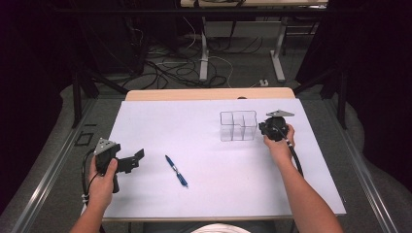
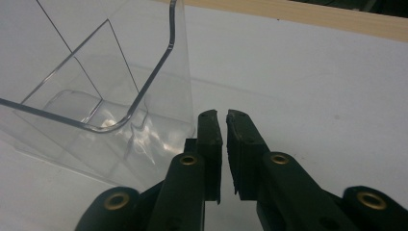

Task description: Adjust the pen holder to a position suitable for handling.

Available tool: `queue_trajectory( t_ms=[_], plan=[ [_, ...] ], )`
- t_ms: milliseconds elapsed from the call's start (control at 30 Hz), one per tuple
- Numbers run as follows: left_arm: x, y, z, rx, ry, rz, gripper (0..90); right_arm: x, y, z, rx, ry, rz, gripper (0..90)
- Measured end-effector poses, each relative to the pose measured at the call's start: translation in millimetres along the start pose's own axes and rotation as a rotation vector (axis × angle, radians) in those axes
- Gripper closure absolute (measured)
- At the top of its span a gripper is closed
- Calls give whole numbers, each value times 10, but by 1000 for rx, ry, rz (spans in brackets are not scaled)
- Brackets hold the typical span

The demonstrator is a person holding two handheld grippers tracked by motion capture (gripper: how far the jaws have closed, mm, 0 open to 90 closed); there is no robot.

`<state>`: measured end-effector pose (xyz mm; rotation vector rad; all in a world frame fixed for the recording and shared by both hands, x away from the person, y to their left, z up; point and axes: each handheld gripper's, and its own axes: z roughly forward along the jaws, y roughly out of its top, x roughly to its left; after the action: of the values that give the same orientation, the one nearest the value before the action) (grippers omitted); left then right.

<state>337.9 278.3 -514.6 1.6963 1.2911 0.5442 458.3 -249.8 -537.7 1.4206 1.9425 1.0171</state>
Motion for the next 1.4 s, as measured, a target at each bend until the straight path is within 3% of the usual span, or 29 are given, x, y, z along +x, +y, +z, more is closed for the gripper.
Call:
queue_trajectory(
  t_ms=[467,800,1067,1400],
  plan=[
    [10,-8,-3,4,-1,0,2,46,-48,118,6,64,5,900],
    [6,-6,2,10,2,0,2,75,-51,110,6,73,9,900],
    [5,-8,5,11,2,0,2,200,-55,134,-4,103,3,900],
    [-1,-11,14,10,0,1,2,458,-24,222,-19,135,-4,900]
  ],
)
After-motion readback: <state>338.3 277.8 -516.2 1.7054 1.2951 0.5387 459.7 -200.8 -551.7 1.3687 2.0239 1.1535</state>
